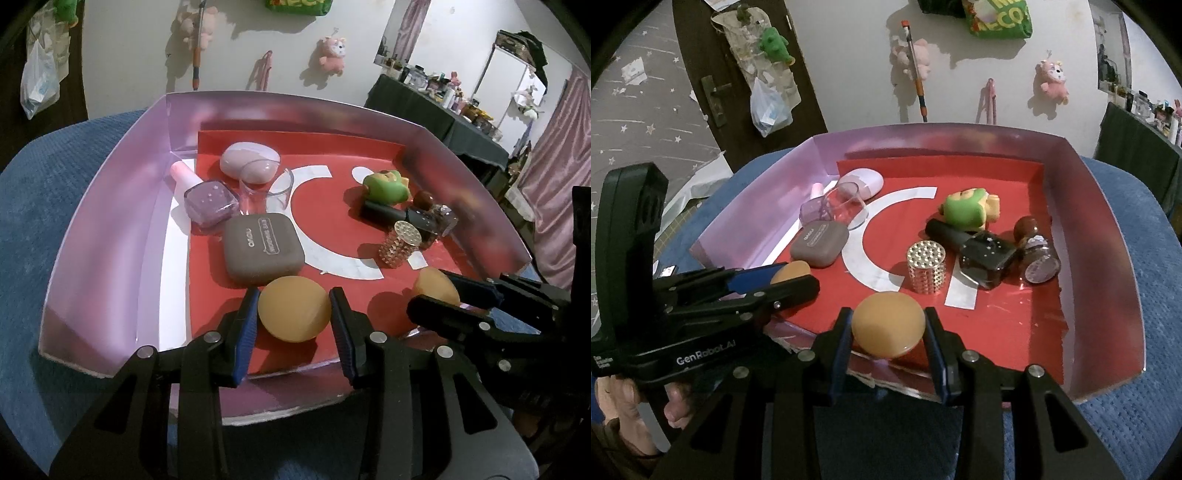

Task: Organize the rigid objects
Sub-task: 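Lower and release the sponge by the eyeshadow case while the left gripper releases its sponge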

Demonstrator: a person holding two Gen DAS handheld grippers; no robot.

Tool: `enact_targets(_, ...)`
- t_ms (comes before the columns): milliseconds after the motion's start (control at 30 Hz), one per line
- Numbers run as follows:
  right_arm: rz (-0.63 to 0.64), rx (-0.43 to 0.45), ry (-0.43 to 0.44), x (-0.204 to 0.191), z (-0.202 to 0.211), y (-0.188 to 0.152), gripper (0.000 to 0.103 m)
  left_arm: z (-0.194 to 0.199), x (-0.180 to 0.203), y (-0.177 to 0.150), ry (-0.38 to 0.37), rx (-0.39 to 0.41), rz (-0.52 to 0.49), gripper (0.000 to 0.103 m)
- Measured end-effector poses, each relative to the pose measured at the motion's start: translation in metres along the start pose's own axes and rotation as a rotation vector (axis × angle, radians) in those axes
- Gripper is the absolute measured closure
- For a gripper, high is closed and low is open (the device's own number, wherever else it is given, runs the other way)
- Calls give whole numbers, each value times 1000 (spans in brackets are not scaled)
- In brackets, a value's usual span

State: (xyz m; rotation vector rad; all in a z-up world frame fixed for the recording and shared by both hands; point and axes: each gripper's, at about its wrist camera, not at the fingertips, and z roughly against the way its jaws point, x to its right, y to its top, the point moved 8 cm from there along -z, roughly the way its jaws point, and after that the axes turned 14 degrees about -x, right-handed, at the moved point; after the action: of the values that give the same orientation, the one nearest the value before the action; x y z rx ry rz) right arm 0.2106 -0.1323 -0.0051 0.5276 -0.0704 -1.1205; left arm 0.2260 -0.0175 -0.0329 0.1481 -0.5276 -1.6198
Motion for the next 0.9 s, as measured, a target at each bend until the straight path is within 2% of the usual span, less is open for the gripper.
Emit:
enact_targets(433, -10, -21, 16, 2, -12, 7, 63, -4, -3, 6, 3, -2, 5, 67)
enact_targets(667, -1, 7, -37, 3, -11, 14, 63, -5, -6, 11, 1, -1, 9, 67)
enact_targets(733, -6, 11, -95, 9, -11, 16, 63, -5, -6, 11, 2, -1, 9, 67)
enact_targets(800, -27, 6, -84, 14, -12, 16, 63, -5, -6, 11, 1, -1, 9, 67)
enact_targets(900, -55, -1, -121, 27, -14, 16, 63, -6, -6, 12, 4, 0, 7, 67)
